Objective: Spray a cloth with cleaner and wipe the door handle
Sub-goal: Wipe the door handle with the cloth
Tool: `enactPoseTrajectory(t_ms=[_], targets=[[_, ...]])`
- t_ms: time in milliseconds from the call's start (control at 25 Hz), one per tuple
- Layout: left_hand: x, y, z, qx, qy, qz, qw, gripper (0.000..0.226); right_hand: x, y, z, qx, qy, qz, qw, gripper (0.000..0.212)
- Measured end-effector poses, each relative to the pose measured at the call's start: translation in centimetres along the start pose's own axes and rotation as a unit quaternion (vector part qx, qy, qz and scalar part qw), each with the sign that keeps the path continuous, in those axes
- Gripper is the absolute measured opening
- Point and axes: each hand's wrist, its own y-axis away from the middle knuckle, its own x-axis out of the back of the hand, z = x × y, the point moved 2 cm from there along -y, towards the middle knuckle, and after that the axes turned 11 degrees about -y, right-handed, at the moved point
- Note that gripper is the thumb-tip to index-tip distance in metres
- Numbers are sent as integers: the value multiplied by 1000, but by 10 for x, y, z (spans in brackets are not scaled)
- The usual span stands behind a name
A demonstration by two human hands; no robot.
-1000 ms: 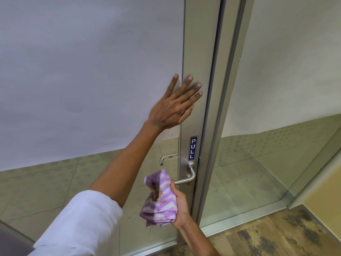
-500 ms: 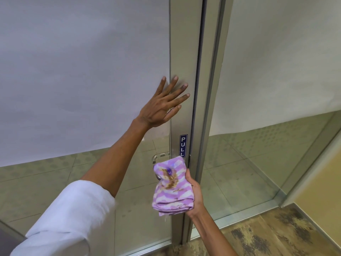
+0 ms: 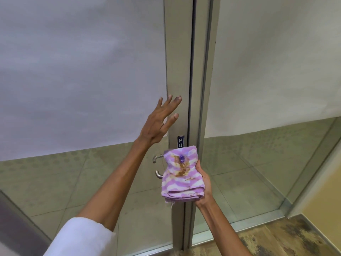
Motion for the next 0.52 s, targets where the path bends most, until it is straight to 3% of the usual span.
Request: enactPoseTrajectory(t_ms=[80,160,240,360,440,520], targets=[[-8,29,11,60,64,7,996,55,-10,7,-4,-9,6,-30,999,62],[-21,61,21,155,194,20,968,55,-21,15,-10,-17,17,-59,998,62],[-37,89,35,287,357,37,888,56,-27,23,-15,-12,29,-61,998,61],[-63,128,60,419,567,-8,709,74,-32,34,-18,10,43,-40,998,57],[-75,151,73,435,603,-49,667,80,-32,40,-18,24,54,-17,998,58],[-78,165,83,447,591,-72,668,71,-28,48,-17,39,77,13,996,61]])
